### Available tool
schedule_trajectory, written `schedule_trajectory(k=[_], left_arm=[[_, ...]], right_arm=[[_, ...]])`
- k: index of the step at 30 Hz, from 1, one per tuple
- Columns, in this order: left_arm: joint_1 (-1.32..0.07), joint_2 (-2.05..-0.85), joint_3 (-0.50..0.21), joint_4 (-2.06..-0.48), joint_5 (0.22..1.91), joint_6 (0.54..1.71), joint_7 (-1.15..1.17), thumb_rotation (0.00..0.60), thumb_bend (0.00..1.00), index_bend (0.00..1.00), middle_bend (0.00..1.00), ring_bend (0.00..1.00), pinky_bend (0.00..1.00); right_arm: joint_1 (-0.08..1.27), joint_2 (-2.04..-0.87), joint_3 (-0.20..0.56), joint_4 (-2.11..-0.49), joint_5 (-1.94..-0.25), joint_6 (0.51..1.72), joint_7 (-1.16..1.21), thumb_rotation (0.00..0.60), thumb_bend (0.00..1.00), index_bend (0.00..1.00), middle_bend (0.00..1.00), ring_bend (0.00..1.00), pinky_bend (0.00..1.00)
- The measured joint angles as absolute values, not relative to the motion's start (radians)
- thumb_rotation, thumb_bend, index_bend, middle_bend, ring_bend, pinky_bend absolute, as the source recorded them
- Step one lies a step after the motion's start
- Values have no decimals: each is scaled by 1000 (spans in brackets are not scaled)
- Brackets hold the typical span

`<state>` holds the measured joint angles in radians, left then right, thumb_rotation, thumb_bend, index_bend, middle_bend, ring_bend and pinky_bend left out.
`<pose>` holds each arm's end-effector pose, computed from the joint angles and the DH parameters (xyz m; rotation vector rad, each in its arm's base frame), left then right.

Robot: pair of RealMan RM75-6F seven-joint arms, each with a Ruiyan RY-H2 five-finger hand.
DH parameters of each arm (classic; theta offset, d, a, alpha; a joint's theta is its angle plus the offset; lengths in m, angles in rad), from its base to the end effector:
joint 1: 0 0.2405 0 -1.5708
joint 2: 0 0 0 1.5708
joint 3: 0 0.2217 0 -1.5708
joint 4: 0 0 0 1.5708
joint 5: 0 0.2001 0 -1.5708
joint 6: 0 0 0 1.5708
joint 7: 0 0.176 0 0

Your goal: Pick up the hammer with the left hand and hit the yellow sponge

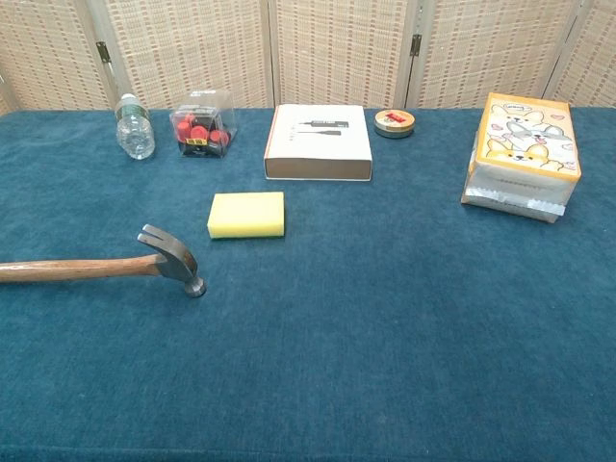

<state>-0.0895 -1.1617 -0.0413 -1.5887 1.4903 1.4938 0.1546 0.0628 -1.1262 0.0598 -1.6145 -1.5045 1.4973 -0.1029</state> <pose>-0.2774 0.2092 0.1434 -1.4215 -0.8020 -0.8029 -0.2770 -0.2054 0.1541 1.3938 -0.8287 0.8371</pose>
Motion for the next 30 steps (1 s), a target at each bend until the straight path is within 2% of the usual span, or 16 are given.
schedule_trajectory(k=[18, 24, 30], left_arm=[[-107, -1161, -49, -1594, 1503, 1488, 157, 600, 208, 180, 173, 133, 232], [-130, -1152, -61, -1607, 1497, 1461, 165, 600, 209, 212, 191, 190, 232], [-163, -1151, -63, -1611, 1516, 1425, 179, 600, 208, 215, 197, 191, 232]], right_arm=[[51, -1102, 67, -1620, -1511, 1529, -78, 600, 353, 168, 262, 179, 234], [50, -1081, 79, -1632, -1513, 1541, -82, 600, 352, 168, 262, 179, 234], [53, -1068, 84, -1642, -1520, 1545, -82, 600, 353, 168, 262, 179, 234]])
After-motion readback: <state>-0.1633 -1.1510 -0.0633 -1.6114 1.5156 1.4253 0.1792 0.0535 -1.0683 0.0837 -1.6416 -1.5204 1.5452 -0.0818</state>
